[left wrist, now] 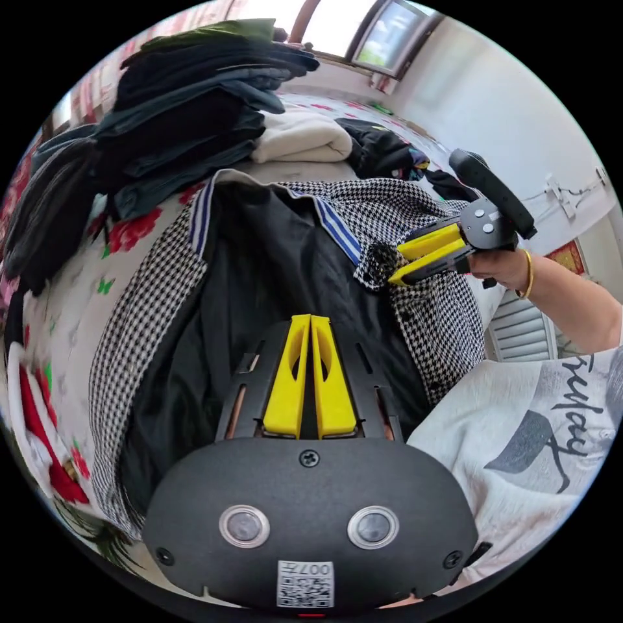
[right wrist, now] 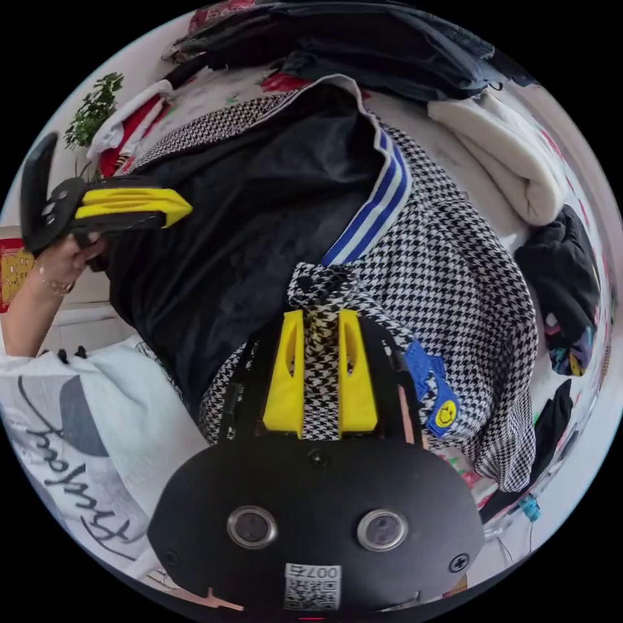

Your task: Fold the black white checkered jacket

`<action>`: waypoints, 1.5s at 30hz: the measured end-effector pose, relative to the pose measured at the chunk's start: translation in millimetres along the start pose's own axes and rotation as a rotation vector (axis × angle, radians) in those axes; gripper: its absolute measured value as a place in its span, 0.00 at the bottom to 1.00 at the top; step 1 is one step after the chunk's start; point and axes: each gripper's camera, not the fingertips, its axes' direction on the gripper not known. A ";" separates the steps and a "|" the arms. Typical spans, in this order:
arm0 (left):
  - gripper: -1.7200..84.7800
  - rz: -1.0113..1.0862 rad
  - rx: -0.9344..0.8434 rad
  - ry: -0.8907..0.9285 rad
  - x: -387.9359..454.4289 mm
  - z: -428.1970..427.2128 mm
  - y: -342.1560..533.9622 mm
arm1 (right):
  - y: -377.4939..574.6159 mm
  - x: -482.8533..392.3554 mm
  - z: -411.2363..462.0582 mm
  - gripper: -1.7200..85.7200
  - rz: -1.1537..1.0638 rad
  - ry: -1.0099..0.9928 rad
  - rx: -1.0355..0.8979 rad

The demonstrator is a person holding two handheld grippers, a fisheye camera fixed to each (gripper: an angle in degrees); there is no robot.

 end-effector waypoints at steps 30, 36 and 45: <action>0.01 0.002 0.114 0.202 -117.8 131.5 -147.9 | 174.8 -29.5 -14.9 0.08 0.113 -0.332 0.054; 0.01 -0.047 0.083 0.106 -94.7 89.5 -34.8 | 198.1 -47.7 10.7 0.04 0.014 -0.158 0.082; 0.09 0.109 -0.107 0.225 23.7 105.2 74.0 | 231.5 -30.2 -13.4 0.02 -0.012 -0.282 0.176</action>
